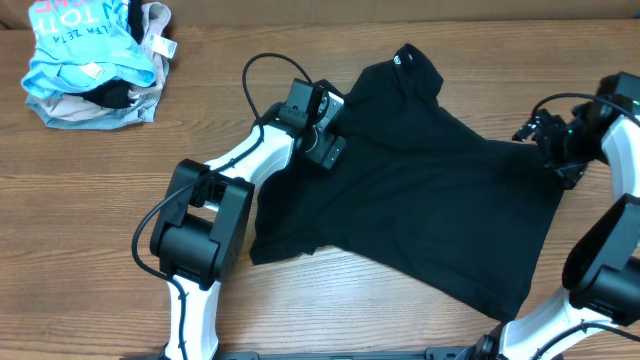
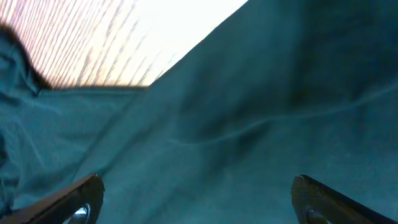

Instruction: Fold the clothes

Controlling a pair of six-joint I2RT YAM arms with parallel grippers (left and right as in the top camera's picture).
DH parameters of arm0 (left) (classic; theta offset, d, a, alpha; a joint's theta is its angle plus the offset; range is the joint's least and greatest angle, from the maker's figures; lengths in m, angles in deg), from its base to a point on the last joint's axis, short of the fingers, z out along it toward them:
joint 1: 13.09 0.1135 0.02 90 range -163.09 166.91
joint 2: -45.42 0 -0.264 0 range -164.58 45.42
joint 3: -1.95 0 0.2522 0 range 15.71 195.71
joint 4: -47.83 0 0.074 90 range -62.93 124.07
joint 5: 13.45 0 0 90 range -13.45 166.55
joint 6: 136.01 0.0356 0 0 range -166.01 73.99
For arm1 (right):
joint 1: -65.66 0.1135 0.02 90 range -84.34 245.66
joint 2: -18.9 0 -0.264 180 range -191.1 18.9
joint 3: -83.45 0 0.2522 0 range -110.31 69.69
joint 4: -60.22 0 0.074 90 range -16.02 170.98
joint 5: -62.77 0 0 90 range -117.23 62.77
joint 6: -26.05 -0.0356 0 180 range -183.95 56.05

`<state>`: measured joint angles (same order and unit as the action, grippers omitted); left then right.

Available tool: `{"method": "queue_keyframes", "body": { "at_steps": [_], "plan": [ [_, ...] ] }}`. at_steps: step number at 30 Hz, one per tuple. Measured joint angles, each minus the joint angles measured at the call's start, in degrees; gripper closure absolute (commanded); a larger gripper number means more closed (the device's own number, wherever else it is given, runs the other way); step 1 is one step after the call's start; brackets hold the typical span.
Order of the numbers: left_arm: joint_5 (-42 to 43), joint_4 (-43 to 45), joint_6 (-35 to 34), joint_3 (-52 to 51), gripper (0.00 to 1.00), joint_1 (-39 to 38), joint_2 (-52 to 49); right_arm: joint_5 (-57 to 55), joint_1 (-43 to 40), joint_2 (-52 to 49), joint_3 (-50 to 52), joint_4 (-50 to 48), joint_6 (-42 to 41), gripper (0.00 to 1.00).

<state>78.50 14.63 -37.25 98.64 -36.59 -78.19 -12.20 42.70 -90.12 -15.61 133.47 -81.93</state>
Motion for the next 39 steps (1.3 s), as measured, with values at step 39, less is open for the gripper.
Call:
{"method": "queue_keyframes", "body": {
  "at_steps": [39],
  "plan": [
    [-3.04,-72.26,-14.08,52.37,0.01,21.57,-3.26,0.0,8.44,29.97,-9.6,12.11,1.16,0.0]
  ]
}}
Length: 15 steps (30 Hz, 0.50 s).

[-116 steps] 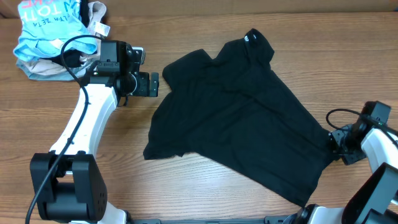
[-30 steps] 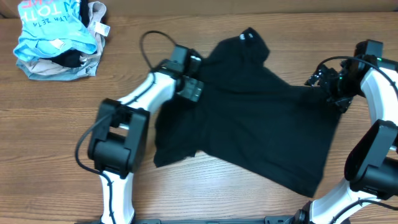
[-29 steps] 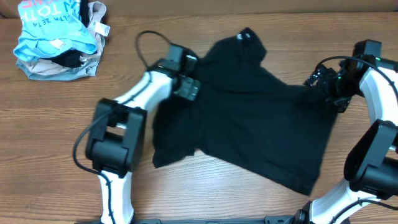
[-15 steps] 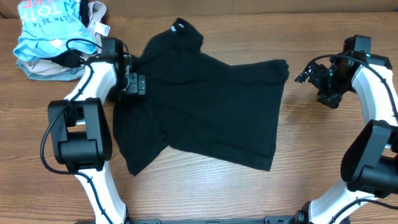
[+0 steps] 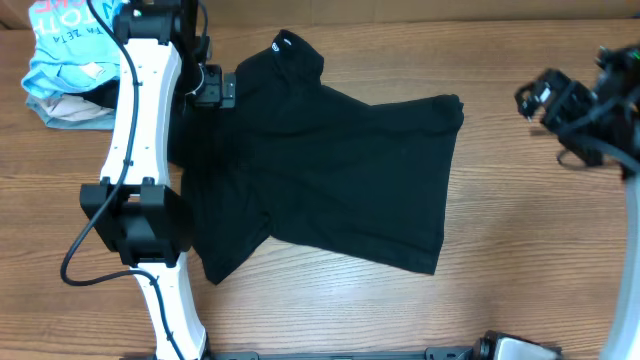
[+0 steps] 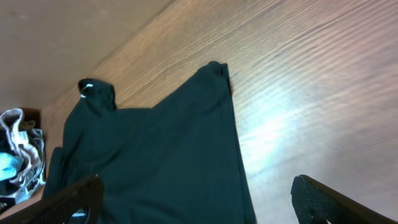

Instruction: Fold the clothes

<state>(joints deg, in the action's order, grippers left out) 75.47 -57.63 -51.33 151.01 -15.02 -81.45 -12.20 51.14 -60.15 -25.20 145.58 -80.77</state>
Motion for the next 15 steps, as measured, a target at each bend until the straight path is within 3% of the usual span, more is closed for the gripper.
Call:
{"method": "queue_keyframes", "body": {
  "at_steps": [3,9,15],
  "plan": [
    [0.24,-4.63,-2.23,3.17,0.0,-1.07,0.55,-1.33,0.0,6.32,-0.04,3.65,0.15,0.0],
    [1.07,-4.87,-4.42,2.21,0.0,-5.27,3.82,-2.4,-0.02,14.69,-0.04,9.97,0.13,0.0],
    [-0.22,-4.74,-7.78,-3.1,0.0,-12.85,14.91,-2.4,-0.02,17.44,-0.04,16.65,0.17,0.0]
  ]
}}
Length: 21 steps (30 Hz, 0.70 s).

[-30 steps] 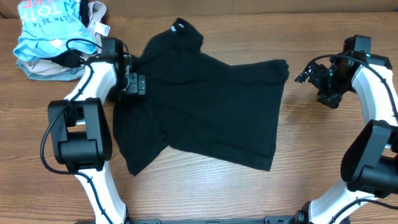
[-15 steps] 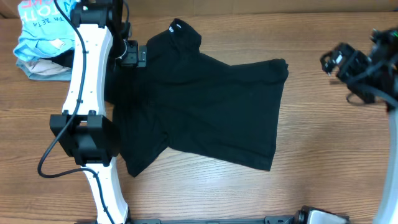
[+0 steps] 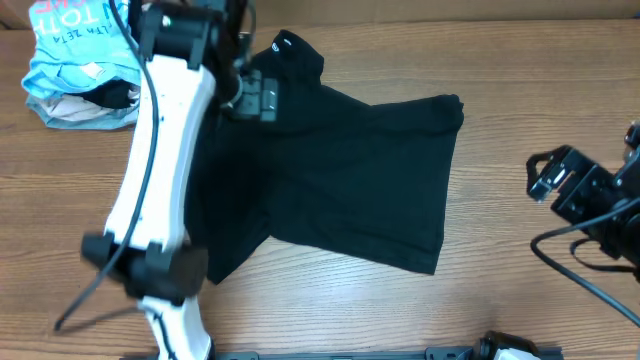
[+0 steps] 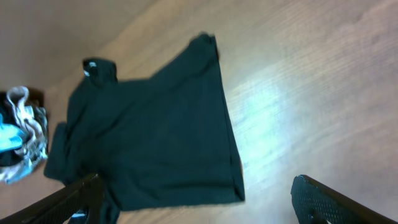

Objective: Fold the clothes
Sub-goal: 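Move both grippers to the shirt's bottom hem corners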

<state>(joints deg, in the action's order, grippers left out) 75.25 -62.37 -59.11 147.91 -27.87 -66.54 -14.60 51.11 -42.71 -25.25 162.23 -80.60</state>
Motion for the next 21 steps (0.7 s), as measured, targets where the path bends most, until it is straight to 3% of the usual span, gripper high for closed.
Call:
{"method": "queue_keyframes", "body": {
  "at_steps": [4,9,18,21],
  "plan": [
    [-2.4,0.0,-3.93,-8.17,0.0,-2.32,11.5,0.0,0.0,-0.15,1.05,1.09,-0.02,0.0],
    [-5.97,1.51,-9.99,-25.79,0.0,-2.08,22.8,0.0,0.02,-0.17,6.4,0.72,-0.04,0.0],
    [-2.75,17.14,-16.98,-56.57,0.0,1.07,31.74,1.25,1.27,-0.46,20.83,-6.32,-0.07,0.0],
    [-1.77,22.21,-18.69,-63.91,0.04,1.07,32.81,1.92,1.97,-0.61,24.55,-9.2,-0.04,0.0]
  ]
}}
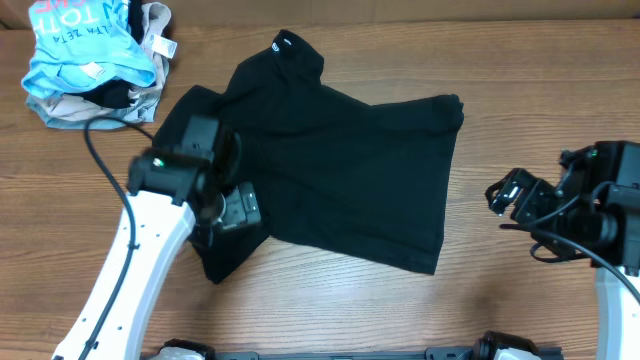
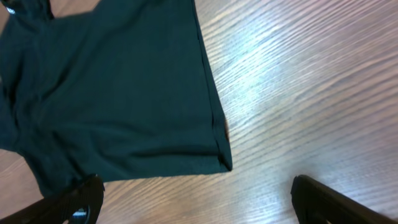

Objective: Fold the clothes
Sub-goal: 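Move both grippers to the shirt's bottom hem corners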

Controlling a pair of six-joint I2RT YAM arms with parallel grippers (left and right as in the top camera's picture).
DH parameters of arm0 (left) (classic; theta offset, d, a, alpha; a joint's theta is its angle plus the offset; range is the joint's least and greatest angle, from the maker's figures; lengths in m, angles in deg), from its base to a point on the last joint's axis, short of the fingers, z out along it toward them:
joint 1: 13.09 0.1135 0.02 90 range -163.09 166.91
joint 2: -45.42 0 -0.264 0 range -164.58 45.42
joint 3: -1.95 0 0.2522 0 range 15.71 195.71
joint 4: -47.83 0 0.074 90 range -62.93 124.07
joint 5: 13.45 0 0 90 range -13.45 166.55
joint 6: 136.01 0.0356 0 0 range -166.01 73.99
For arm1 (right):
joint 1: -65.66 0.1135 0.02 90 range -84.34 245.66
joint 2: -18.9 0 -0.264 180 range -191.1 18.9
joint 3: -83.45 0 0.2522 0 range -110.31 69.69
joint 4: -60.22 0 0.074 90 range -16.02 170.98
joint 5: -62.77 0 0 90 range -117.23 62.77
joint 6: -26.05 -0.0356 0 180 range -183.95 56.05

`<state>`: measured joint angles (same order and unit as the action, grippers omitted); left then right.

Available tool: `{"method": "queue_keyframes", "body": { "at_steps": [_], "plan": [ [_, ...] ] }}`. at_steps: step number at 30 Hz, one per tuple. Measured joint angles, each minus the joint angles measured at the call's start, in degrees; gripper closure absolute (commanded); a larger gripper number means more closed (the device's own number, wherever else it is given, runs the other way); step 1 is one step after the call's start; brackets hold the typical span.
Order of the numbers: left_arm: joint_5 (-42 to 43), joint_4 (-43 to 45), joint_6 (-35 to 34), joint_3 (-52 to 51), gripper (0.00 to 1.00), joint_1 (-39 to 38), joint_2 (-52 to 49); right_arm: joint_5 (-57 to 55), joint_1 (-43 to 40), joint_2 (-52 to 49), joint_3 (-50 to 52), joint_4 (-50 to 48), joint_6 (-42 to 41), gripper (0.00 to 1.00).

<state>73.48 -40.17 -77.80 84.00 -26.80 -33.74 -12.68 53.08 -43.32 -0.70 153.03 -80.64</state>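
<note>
A black shirt (image 1: 340, 160) lies spread flat on the wooden table, its collar (image 1: 286, 45) at the far side. My left gripper (image 1: 238, 208) sits low over the shirt's near-left part, and the overhead view does not show how its jaws stand. My right gripper (image 1: 500, 195) hangs over bare wood right of the shirt. In the right wrist view the shirt (image 2: 112, 87) fills the upper left, its hem corner (image 2: 225, 163) ahead of the open right gripper (image 2: 199, 202); nothing lies between the fingers (image 2: 81, 199).
A pile of other clothes (image 1: 95, 60), light blue and beige, sits at the far left corner. Bare table (image 1: 530, 90) stretches right of the shirt. The left arm's white links (image 1: 130, 280) run along the near left.
My left gripper has gone from the shirt's far-left part near the collar to its near-left part. The right gripper has come left and lower, closer to the hem corner. The shirt lies unmoved.
First the shirt lay rumpled further right, with the left gripper on its far-left part and the right gripper at its right edge. Then it lay flatter and further left, the right gripper off the cloth. Both arms have since shifted around the still shirt.
</note>
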Motion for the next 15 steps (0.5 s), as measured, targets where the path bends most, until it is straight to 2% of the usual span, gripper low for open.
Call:
{"method": "queue_keyframes", "body": {
  "at_steps": [8,15],
  "plan": [
    [1.44,8.63,-2.89,-15.61,0.09,5.29,0.02,0.26,0.24,-2.43,3.39,-4.66,0.17,0.0],
    [3.37,16.17,-2.8,-22.51,0.18,12.39,0.02,0.26,0.26,-7.72,4.24,-6.29,0.22,0.0]
  ]
}}
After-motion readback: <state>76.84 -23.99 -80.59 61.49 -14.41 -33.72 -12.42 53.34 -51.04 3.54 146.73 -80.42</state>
